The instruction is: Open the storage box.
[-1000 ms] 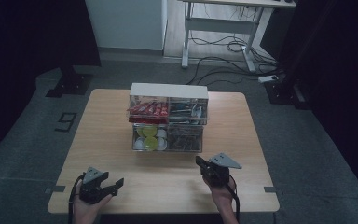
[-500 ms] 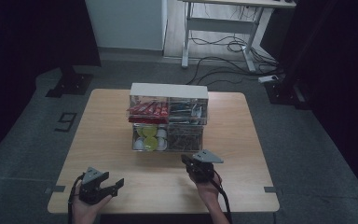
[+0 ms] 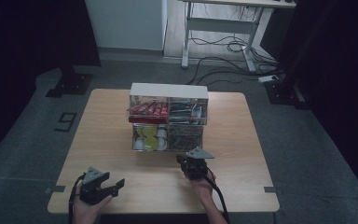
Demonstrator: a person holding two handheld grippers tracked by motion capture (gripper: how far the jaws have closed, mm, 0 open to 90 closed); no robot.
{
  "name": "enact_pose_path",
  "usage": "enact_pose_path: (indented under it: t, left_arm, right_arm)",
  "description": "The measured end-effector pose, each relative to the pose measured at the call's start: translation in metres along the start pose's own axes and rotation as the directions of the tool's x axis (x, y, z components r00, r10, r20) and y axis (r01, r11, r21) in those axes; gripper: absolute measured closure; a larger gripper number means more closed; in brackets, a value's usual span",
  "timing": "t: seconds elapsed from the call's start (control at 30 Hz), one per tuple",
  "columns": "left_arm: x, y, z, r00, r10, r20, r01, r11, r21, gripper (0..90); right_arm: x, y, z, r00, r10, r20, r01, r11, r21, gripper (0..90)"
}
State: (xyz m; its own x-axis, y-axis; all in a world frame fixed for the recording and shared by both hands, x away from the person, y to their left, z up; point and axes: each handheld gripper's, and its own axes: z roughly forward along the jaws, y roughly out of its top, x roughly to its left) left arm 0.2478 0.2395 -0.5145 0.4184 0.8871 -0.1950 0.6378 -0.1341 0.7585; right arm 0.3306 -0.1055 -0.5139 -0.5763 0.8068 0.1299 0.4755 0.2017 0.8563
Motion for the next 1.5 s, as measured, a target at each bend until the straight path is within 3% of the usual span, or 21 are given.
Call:
enact_pose_path:
  t: [0.4, 1.5]
  left_arm:
    - [-0.001, 0.003, -0.005, 1.0000, 0.004, 0.000, -0.004, 0.9997, -0.025, 27.9]
    - [-0.006, 0.002, -0.001, 0.9997, 0.019, 0.011, -0.019, 0.9998, -0.007, 27.6]
  right_arm:
    - [-0.005, 0.001, 0.015, 1.0000, -0.003, 0.005, 0.003, 1.000, 0.020, 89.5]
    - [-0.010, 0.004, 0.000, 1.0000, -0.002, 0.002, 0.002, 1.000, -0.011, 89.5]
